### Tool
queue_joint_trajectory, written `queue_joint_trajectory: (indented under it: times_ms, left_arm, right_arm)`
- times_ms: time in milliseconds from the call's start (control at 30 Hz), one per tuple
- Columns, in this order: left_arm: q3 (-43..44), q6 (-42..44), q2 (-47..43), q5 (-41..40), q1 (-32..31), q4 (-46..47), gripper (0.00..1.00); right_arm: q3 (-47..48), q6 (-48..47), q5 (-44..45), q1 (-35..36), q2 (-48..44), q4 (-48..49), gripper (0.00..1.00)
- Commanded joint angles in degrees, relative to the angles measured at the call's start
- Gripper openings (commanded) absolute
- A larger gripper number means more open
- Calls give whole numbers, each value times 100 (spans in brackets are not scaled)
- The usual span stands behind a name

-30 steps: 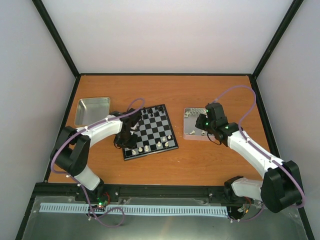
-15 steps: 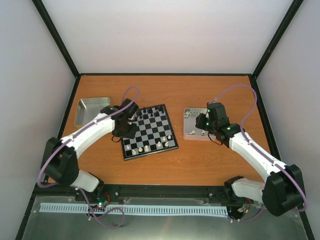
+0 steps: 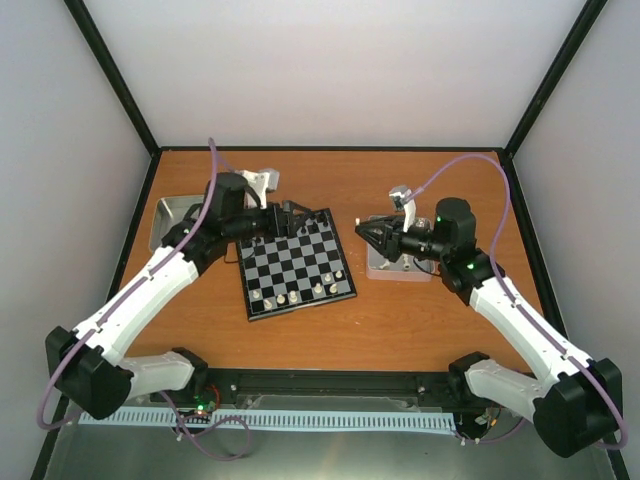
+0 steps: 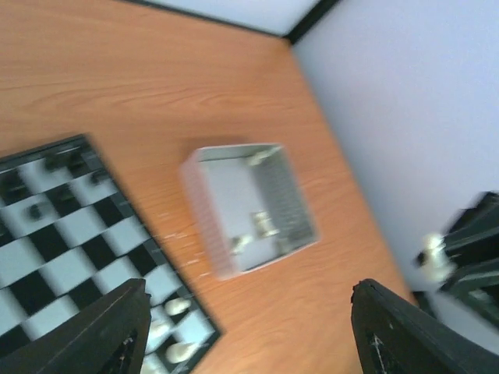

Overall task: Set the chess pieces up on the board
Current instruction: Place the chess piece on the chessboard.

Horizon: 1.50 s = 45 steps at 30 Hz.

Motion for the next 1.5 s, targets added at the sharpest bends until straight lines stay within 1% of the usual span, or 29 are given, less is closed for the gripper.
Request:
queue_joint_trajectory:
  times_ms: [0,33,133,200,267,333,400,467,533,633,667,700,767,800,833,933,967,1067,1267,1467]
  left_arm:
    - [38,-761,-305,1538,43,1597,73]
    - [52,-860,-335,1723,43,1768,76]
    - [-80,-1034,-502,2225,43,2255,77]
    - [-247,-1055,-655,2327,43,2534,78]
    - [-371,-1085,-762,2412,43,2714,78]
    - [-470,-1150,-799,2677,45,2912,78]
    - [-562,-1270,-806,2972,43,3116,78]
    - [-654,-1368,-813,3270,45,3268,78]
    - [-701,-1402,-844,3445,43,3232,77]
    - [-583,-1239,-775,3664,43,2688,71]
    - [-572,-1205,-753,3785,43,2593,67]
    - [-578,-1202,-754,3865,43,2561,66]
    - [-604,-1223,-773,3981,43,2543,67]
    - [-592,-1195,-793,3987,43,2497,71]
    - [-582,-1166,-808,4013,43,2463,74]
    - [-576,-1222,-771,4056,43,2417,76]
    - [-566,-1264,-729,4032,43,2357,75]
    - [-550,-1510,-551,4011,43,2232,68]
    - [-557,-1694,-349,4002,45,2172,50]
    - [-488,-1701,-370,3983,43,2052,42]
  right_arm:
    - [173,-108,-1841,-13,-79,1069,17]
    - [213,-38,-1955,-13,-41,1173,17]
    - [235,349,-2274,24,48,1664,17]
    - [221,529,-2570,118,113,2062,17]
    - [291,565,-2788,256,182,2229,17]
    - [380,513,-2974,435,248,2299,17]
    - [552,198,-3090,604,305,2017,17]
    - [767,-262,-3044,749,362,1496,17]
    - [931,-526,-3000,798,453,1099,17]
    - [1200,-860,-2977,834,668,615,17]
    - [1291,-1066,-2966,851,745,403,17]
    - [1375,-1186,-2961,868,823,232,17]
    - [1488,-1371,-2958,902,947,-9,17]
    - [1524,-1420,-2951,913,997,-64,17]
    - [1543,-1449,-2951,925,1017,-99,17]
    - [1564,-1474,-2945,942,1063,-102,17]
    - [1564,-1476,-2941,945,1070,-94,17]
    - [1616,-1459,-2922,961,1107,-124,17]
    - [1639,-1532,-2892,973,1177,-215,17]
    - [1694,-1654,-2856,980,1239,-378,17]
